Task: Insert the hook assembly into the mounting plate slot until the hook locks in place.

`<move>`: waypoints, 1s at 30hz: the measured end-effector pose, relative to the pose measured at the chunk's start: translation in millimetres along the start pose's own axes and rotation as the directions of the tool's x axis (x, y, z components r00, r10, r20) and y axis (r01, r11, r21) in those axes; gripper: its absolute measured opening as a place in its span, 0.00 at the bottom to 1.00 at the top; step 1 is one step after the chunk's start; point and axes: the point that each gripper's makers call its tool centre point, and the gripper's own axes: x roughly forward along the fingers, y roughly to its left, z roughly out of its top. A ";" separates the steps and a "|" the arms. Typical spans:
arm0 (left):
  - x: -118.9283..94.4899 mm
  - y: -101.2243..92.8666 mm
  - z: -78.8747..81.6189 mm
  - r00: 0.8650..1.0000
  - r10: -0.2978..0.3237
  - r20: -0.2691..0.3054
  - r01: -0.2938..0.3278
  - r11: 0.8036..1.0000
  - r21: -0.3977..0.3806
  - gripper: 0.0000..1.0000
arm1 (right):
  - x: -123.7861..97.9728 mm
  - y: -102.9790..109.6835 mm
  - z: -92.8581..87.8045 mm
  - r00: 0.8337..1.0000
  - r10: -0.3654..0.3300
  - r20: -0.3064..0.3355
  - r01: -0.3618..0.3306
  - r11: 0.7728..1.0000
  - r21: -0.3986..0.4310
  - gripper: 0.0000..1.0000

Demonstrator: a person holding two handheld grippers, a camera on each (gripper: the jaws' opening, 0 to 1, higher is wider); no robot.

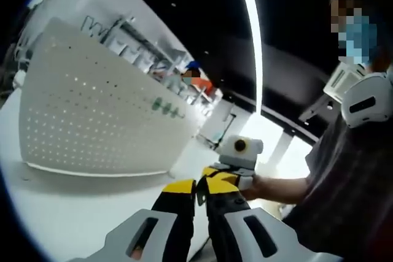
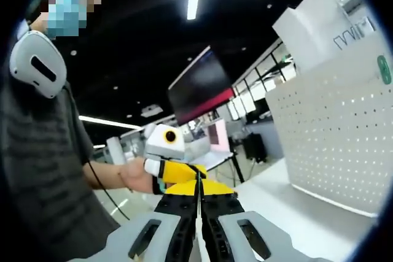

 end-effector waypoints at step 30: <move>3.1 6.4 -26.7 0.982 0.100 -0.161 -0.083 0.991 0.108 0.01 | -2.0 -3.0 -29.9 0.992 0.003 -0.125 0.000 1.000 0.030 0.01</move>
